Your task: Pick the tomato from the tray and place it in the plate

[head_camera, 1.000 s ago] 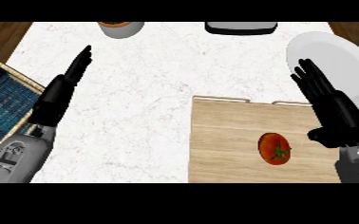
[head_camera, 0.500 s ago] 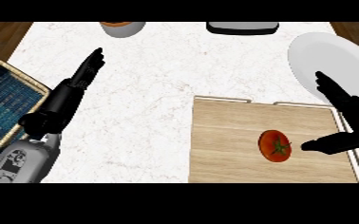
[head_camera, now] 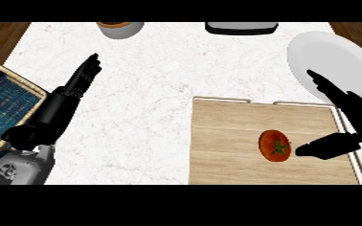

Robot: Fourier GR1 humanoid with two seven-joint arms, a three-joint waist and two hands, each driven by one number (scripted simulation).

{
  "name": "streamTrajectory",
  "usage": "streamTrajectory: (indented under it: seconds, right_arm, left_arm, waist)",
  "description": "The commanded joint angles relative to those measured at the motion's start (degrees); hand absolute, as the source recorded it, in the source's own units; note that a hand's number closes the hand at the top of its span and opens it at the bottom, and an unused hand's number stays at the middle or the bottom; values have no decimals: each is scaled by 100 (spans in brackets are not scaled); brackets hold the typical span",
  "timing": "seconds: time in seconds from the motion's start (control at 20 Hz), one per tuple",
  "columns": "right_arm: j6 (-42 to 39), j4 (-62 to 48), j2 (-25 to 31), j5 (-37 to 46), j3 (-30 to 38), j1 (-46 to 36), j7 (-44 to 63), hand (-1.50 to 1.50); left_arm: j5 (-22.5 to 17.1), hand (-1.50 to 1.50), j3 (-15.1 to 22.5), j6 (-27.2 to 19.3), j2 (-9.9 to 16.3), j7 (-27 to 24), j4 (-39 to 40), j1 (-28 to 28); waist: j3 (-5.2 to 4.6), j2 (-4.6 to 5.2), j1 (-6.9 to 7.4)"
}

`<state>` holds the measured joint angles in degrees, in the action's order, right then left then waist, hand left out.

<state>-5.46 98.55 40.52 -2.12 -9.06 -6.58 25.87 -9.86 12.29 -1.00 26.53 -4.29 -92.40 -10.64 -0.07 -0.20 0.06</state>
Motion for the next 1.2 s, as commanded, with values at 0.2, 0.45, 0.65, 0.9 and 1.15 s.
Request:
streamTrajectory:
  seconds: [0.2, 0.45, 0.65, 0.9, 1.15]
  right_arm:
    - [-1114, 550, 176, -1287, 108, -58, 1734, -150]
    - [-1633, 611, 412, -1742, 384, -436, 2700, -150]
    - [-2158, -140, 669, -1957, 939, -565, 2593, -150]
    - [-2308, -479, 551, -2035, 1147, -701, 2742, -150]
    - [-2640, -196, 281, -2114, 1221, -374, 2647, -150]
  left_arm:
    - [-128, 0, -293, 317, 61, 227, -39, -150]
    - [320, 0, -146, 187, -278, 36, 23, 2]
    - [203, 0, -336, 377, -192, 90, -265, 348]
    - [395, 0, -335, 367, -595, 281, 18, -143]
    - [431, 0, -776, 727, -374, 327, -186, 31]
  waist:
    - [4, 15, -7]
    - [4, 19, -4]
    - [7, 21, 35]
    - [7, 28, 12]
    - [7, 18, -4]
